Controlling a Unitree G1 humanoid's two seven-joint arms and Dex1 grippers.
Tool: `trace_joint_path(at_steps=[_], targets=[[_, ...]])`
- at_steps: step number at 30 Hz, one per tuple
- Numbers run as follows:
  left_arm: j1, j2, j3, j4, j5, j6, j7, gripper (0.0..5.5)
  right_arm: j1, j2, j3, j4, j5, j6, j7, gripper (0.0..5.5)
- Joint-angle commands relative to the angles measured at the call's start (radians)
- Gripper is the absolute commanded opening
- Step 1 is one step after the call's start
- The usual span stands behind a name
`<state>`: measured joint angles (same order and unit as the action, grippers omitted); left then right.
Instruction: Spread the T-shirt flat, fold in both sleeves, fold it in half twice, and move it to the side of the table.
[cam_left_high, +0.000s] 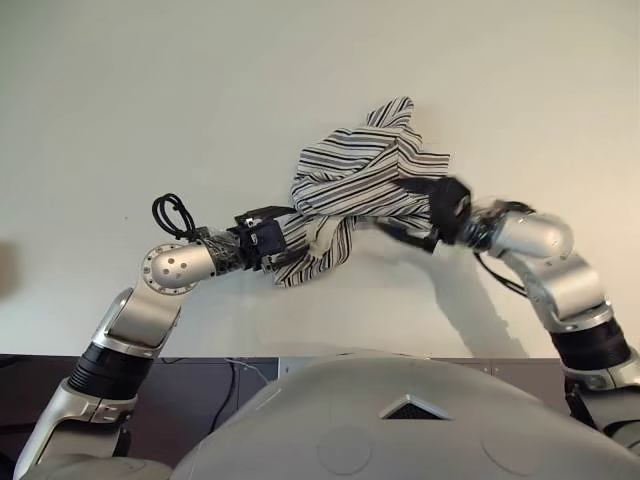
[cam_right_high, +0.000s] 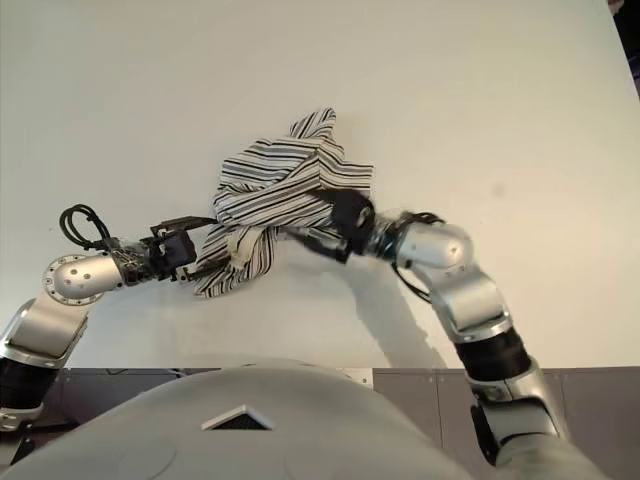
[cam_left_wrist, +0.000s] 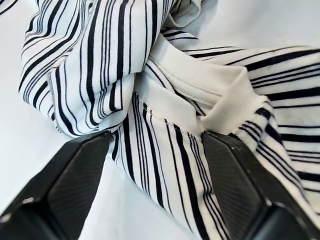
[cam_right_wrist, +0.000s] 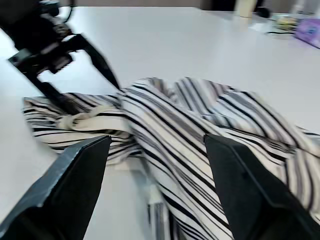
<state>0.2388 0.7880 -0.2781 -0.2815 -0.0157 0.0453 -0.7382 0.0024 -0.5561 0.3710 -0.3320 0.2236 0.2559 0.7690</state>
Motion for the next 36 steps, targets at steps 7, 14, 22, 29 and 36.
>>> trace_joint_path(at_steps=[7,14,22,29,36], targets=[[0.091,0.068,-0.084,0.022,0.059,-0.002,-0.104,3.37,-0.16,0.15,0.071,0.39,-0.315,-0.126,-0.222,3.4],[0.113,0.11,-0.09,0.048,0.06,-0.06,-0.143,3.37,-0.605,0.421,-0.417,0.758,0.029,-0.159,-0.52,3.4],[-0.002,0.001,0.047,0.003,-0.121,0.045,-0.059,3.37,-0.411,0.385,-0.364,0.585,0.045,-0.017,-0.398,3.4],[0.018,-0.069,0.14,-0.193,-0.201,0.201,0.046,3.37,-0.023,0.03,-0.235,-0.131,0.159,0.183,-0.044,3.4],[-0.012,-0.076,0.113,-0.198,-0.144,0.247,0.053,3.37,0.004,0.062,-0.059,0.205,-0.274,0.02,-0.294,3.4]])
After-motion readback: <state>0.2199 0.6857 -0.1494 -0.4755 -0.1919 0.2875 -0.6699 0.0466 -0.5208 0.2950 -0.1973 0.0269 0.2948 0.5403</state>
